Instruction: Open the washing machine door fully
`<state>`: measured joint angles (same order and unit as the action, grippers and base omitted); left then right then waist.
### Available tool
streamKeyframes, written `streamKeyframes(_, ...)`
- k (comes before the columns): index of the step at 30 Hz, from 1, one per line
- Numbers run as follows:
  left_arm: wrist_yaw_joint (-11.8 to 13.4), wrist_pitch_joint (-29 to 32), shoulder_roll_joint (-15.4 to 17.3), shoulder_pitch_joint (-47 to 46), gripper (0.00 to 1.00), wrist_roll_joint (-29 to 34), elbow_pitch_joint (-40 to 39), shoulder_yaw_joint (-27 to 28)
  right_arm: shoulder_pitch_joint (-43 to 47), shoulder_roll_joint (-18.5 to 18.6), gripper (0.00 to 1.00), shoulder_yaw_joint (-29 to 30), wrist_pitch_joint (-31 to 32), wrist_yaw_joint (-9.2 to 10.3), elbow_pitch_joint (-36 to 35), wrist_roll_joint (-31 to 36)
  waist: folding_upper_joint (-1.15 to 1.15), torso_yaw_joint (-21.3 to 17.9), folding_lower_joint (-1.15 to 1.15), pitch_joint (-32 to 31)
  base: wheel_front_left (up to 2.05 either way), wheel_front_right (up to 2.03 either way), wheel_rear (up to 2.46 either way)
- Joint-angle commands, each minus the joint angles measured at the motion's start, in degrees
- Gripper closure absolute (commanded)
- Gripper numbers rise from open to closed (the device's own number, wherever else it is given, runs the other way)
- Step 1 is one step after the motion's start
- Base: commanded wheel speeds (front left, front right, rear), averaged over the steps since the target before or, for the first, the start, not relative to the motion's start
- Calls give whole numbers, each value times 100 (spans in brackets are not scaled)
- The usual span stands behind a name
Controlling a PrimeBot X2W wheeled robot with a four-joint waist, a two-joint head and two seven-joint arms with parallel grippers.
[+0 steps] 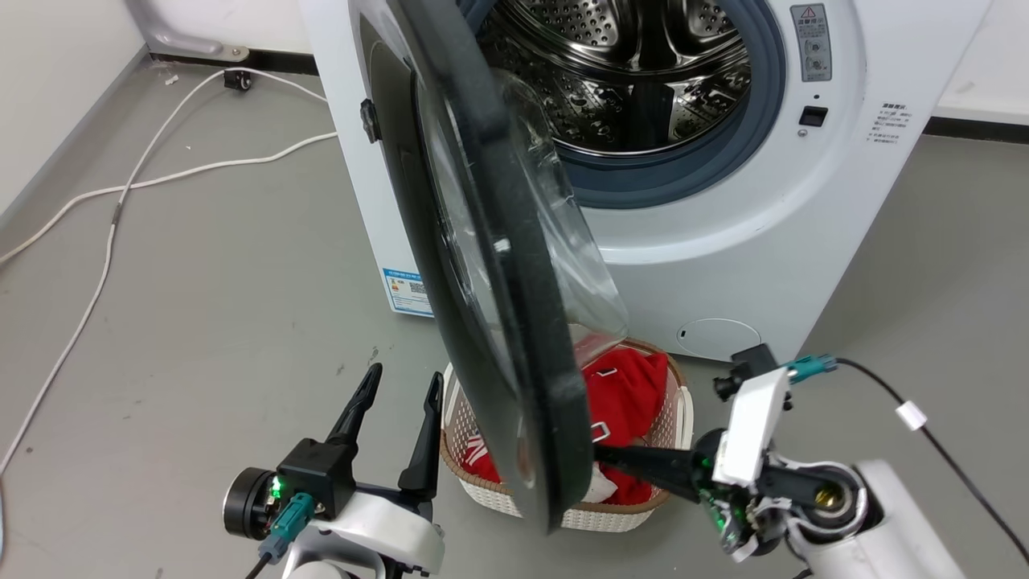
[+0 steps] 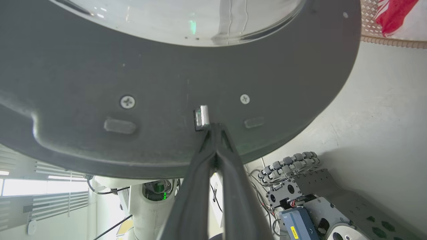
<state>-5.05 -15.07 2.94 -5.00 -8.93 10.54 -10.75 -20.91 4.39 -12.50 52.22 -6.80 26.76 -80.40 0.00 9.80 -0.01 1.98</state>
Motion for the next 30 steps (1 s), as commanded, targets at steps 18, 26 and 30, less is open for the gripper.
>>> streamKeyframes(18,-12,-15,49,196,0,14,127,97,371,8,100,-78,-2095,-126,-507,245,0,-239,1,-270,0,0,0)
streamKeyframes(26,36,-15,118,242,0,-14,140,202,1116,234,100,435,-3135,-78,-797,671,0,-538,1,-335,0,0,0)
streamKeyframes(30,70,-14,148,281,0,-31,113,269,1415,402,100,686,-3724,-77,-1129,1084,0,-667,1,-354,0,0,0)
